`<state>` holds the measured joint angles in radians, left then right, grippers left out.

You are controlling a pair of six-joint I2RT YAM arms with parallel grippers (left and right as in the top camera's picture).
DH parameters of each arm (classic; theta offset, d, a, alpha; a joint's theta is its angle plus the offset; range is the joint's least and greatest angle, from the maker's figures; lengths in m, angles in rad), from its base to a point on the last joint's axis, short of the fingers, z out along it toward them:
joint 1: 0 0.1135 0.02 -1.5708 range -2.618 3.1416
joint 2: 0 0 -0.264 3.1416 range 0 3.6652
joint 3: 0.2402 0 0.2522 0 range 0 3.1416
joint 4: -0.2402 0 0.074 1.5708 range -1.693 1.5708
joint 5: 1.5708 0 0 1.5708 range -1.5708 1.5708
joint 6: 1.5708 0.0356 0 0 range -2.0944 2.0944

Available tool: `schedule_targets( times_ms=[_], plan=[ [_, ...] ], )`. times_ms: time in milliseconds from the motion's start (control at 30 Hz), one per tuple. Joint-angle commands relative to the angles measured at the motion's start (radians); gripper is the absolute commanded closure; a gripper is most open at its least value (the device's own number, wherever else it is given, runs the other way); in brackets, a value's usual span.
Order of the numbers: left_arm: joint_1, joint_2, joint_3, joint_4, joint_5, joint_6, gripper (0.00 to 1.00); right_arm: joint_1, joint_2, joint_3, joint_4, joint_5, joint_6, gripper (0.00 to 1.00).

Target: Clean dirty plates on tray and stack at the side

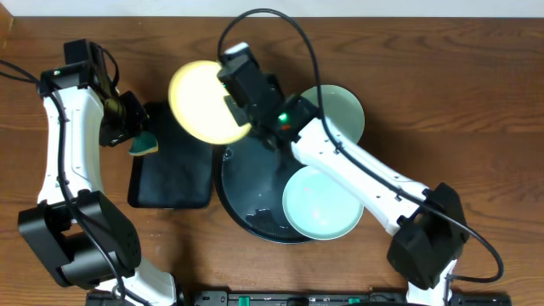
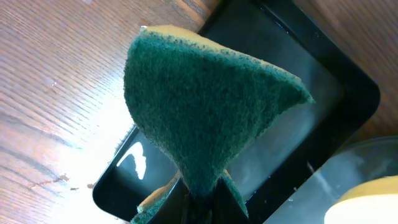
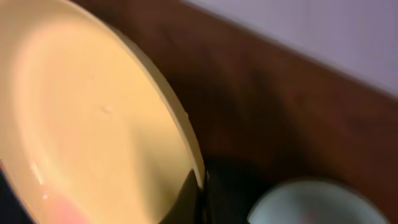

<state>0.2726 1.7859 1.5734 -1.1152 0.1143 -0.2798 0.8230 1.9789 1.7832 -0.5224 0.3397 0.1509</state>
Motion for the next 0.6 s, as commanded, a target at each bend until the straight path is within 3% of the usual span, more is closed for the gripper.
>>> schedule_targets(
  times_ms=[0,567],
  plan=[
    [0.01,-0.022,0.021,-0.002,0.005,0.018,0.93,0.038,0.037,0.016,0.066,0.056,-0.091,0.99],
    [0.117,-0.022,0.021,-0.011,0.088,0.009,0.92,0.101,0.114,0.016,0.543,0.196,-0.394,0.99]
  ],
)
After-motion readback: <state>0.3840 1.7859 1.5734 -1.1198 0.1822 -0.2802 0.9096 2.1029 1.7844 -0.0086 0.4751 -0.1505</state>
